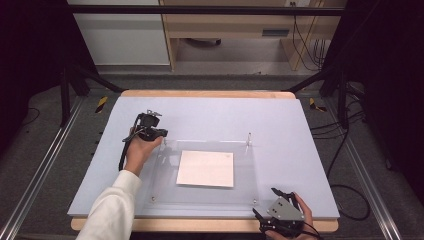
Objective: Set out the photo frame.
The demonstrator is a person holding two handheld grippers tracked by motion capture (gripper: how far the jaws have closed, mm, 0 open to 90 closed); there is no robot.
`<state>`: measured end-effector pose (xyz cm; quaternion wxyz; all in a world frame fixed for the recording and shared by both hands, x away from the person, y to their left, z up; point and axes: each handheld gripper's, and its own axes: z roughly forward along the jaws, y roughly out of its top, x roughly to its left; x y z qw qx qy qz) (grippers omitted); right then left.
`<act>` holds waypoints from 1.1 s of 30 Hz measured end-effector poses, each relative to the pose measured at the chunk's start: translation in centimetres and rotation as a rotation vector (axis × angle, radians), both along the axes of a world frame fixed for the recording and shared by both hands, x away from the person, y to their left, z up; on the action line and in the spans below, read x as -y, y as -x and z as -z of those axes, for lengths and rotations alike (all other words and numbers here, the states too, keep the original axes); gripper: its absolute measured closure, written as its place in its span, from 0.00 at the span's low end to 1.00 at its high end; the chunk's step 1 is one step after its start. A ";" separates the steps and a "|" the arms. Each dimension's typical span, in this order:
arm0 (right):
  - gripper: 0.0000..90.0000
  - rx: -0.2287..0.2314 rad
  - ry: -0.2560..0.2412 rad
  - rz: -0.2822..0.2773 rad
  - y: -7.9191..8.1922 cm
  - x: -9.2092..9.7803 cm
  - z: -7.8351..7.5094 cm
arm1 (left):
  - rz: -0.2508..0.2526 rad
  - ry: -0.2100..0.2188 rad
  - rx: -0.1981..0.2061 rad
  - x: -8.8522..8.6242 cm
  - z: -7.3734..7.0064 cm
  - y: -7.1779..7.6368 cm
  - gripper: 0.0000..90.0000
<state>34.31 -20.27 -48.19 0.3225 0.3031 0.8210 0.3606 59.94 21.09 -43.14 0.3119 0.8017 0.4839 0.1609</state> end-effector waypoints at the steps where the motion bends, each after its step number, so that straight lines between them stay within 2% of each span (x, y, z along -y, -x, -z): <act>1: 0.17 0.003 0.003 -0.001 0.0 0.0 0.0 | -0.001 -0.001 0.000 0.0 0.0 0.0 0.94; 14: 0.19 0.006 0.061 -0.007 -0.3 -0.6 0.5 | 0.003 0.001 -0.010 0.0 0.1 -0.3 0.94; 25: 0.20 0.022 0.059 0.007 -0.9 -0.9 0.4 | 0.006 0.011 -0.018 -0.1 0.1 -0.6 0.94; 30: 0.24 0.055 0.056 -0.018 -1.1 -1.4 0.3 | 0.012 0.011 -0.012 -0.1 0.2 -0.6 0.94; 33: 0.25 0.056 0.058 -0.033 -1.3 -1.8 0.3 | 0.015 0.007 -0.008 -0.1 0.2 -0.5 0.94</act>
